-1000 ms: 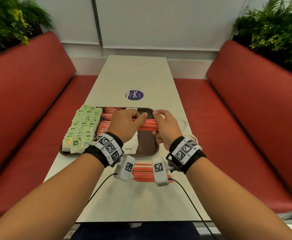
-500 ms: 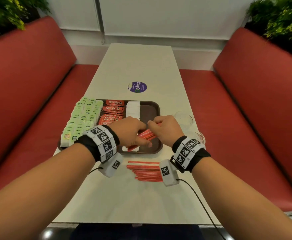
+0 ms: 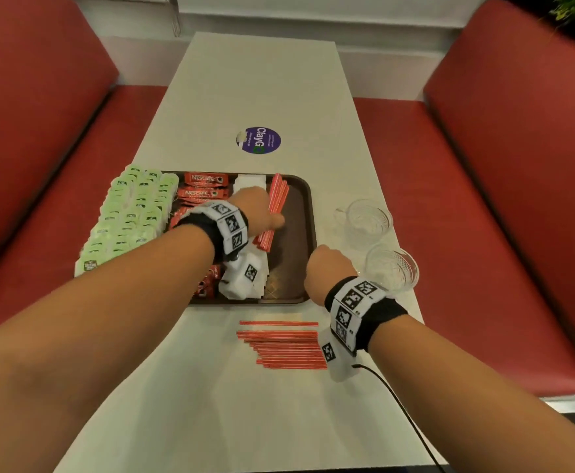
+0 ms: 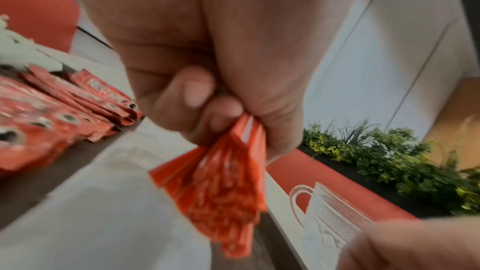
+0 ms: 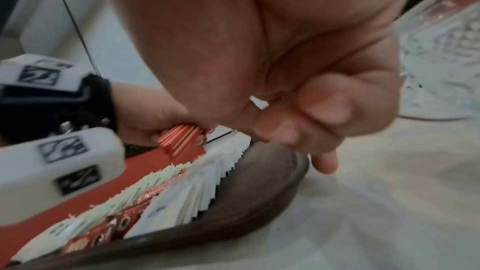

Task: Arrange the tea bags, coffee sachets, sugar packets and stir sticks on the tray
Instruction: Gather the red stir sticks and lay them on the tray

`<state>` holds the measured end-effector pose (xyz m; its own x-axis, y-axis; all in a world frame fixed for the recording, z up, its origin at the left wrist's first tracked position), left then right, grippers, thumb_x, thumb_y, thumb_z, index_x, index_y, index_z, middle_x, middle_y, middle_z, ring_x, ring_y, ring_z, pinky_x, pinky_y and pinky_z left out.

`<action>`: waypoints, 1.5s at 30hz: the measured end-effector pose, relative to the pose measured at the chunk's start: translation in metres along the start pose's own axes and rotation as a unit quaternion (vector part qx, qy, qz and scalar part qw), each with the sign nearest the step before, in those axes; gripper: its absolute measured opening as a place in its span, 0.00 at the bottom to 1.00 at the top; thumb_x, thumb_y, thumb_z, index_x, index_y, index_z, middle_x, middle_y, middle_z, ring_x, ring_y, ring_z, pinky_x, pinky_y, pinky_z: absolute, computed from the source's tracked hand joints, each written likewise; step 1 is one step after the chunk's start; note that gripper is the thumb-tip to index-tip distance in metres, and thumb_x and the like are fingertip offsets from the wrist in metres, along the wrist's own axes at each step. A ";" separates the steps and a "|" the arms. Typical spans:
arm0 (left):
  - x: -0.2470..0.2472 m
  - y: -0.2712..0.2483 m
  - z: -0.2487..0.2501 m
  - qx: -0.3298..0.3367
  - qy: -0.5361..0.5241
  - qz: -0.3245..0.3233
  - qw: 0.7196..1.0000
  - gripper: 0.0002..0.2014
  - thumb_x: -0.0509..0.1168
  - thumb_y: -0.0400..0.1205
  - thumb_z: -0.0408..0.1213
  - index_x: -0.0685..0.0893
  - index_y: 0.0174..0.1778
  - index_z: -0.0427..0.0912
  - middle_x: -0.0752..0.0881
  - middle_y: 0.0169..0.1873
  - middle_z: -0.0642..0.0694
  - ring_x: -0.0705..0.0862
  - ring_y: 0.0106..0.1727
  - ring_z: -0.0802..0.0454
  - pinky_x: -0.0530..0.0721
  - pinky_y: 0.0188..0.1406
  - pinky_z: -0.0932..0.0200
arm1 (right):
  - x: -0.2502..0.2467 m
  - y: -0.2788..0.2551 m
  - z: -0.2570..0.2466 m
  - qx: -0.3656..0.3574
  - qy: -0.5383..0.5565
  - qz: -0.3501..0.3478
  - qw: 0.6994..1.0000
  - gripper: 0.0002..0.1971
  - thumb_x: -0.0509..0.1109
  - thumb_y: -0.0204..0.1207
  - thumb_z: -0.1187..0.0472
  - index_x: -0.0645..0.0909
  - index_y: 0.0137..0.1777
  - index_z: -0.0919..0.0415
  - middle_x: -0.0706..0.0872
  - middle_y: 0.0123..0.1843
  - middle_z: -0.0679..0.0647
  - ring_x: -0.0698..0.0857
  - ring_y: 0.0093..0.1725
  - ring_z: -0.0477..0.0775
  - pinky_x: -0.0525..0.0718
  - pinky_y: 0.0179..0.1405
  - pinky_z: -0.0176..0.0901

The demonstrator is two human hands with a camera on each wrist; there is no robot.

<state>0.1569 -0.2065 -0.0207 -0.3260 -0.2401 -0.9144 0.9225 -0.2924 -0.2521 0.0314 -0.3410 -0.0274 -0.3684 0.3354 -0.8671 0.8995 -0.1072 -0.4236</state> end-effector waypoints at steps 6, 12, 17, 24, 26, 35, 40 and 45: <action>0.026 0.055 0.024 -0.027 0.001 -0.022 0.999 0.18 0.69 0.79 0.50 0.74 0.32 0.42 0.78 0.29 0.45 0.76 0.28 0.49 0.74 0.27 0.58 | -0.003 0.018 0.007 0.005 -0.031 -0.069 0.997 0.05 0.62 0.83 0.68 0.79 0.47 0.65 0.88 0.56 0.64 0.87 0.54 0.62 0.81 0.46 0.44; 0.033 0.074 0.043 -0.019 0.070 -0.032 0.997 0.18 0.68 0.81 0.52 0.78 0.40 0.39 0.78 0.32 0.45 0.77 0.32 0.48 0.75 0.33 0.55 | -0.001 0.025 0.008 -0.017 -0.047 -0.100 0.994 0.14 0.64 0.82 0.70 0.69 0.35 0.62 0.88 0.57 0.65 0.82 0.46 0.59 0.81 0.39 0.45; 0.030 0.073 0.050 -0.005 0.112 -0.021 0.994 0.20 0.67 0.82 0.51 0.73 0.31 0.42 0.77 0.28 0.46 0.74 0.27 0.51 0.70 0.25 0.59 | 0.000 0.025 0.011 -0.021 -0.040 -0.104 0.994 0.13 0.64 0.82 0.71 0.71 0.35 0.64 0.85 0.46 0.63 0.84 0.45 0.60 0.78 0.32 0.42; 0.023 0.064 0.052 -0.002 0.172 -0.067 0.983 0.28 0.73 0.73 0.65 0.78 0.43 0.40 0.79 0.32 0.46 0.84 0.41 0.44 0.82 0.42 0.53 | -0.001 0.021 0.009 -0.021 -0.044 -0.109 0.993 0.12 0.70 0.79 0.71 0.72 0.36 0.64 0.90 0.51 0.63 0.89 0.48 0.61 0.87 0.50 0.48; 0.029 0.058 0.052 -0.003 0.187 -0.100 0.977 0.32 0.76 0.67 0.67 0.76 0.42 0.41 0.81 0.35 0.45 0.86 0.45 0.44 0.86 0.49 0.52 | -0.002 0.020 0.009 -0.025 -0.046 -0.109 0.993 0.13 0.69 0.79 0.71 0.72 0.35 0.64 0.90 0.52 0.63 0.89 0.48 0.61 0.88 0.51 0.48; 0.034 0.034 0.057 -0.011 0.192 -0.082 0.978 0.35 0.75 0.72 0.62 0.80 0.62 0.36 0.83 0.43 0.43 0.83 0.50 0.43 0.85 0.53 0.52 | -0.006 0.007 0.014 -0.029 0.054 -0.078 0.995 0.15 0.64 0.83 0.67 0.70 0.33 0.59 0.80 0.33 0.56 0.83 0.29 0.52 0.84 0.26 0.41; 0.009 -0.014 0.059 0.007 0.125 -0.022 0.992 0.28 0.69 0.80 0.59 0.81 0.63 0.37 0.85 0.58 0.42 0.83 0.55 0.45 0.81 0.52 0.54 | -0.010 -0.011 0.016 -0.044 -0.004 -0.051 0.998 0.08 0.65 0.83 0.59 0.81 0.49 0.65 0.87 0.45 0.60 0.89 0.44 0.61 0.86 0.38 0.47; 0.010 -0.092 0.058 0.079 0.059 -0.018 0.995 0.13 0.66 0.84 0.51 0.87 0.55 0.46 0.86 0.50 0.48 0.84 0.52 0.50 0.83 0.52 0.54 | 0.003 -0.041 0.028 -0.115 -0.096 -0.074 0.986 0.24 0.75 0.75 0.47 0.81 0.66 0.60 0.87 0.59 0.57 0.86 0.56 0.59 0.87 0.57 0.50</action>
<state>0.0570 -0.2359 0.0120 -0.3236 -0.1186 -0.9387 0.8631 -0.4436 -0.2415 -0.0131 -0.3616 -0.0204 -0.5169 0.1467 -0.8434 0.8543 0.1517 -0.4971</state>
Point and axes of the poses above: each hand's wrist, its own y-axis towards the middle knuckle, its own x-axis out of the palm, z = x × y, the point moved 4 cm from there along y, towards the middle knuckle
